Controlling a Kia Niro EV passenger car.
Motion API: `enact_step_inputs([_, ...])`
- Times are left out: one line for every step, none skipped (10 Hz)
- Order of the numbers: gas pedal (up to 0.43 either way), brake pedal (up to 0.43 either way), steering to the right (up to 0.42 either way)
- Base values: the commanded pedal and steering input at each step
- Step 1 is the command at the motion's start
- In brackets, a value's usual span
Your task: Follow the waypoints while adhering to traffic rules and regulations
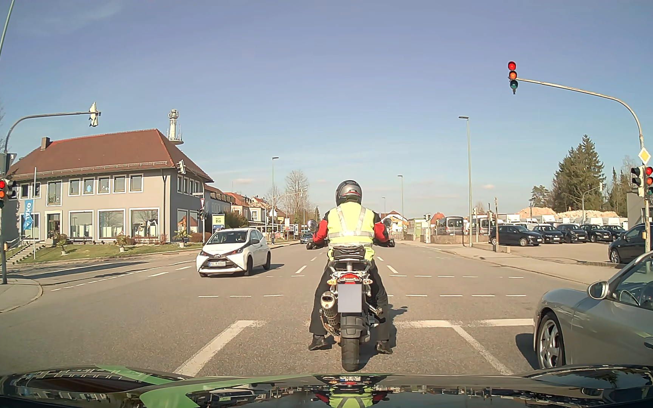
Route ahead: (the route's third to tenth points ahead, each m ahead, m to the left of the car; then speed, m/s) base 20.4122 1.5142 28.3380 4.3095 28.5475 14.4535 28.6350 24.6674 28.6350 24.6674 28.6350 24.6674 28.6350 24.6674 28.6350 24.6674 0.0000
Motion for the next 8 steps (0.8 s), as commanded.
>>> enact_step_inputs([0.0,0.244,-0.013])
enact_step_inputs([0.0,0.244,-0.013])
enact_step_inputs([0.0,0.244,-0.013])
enact_step_inputs([0.0,0.244,-0.013])
enact_step_inputs([0.0,0.244,-0.013])
enact_step_inputs([0.0,0.244,-0.013])
enact_step_inputs([0.0,0.244,-0.013])
enact_step_inputs([0.0,0.244,-0.013])
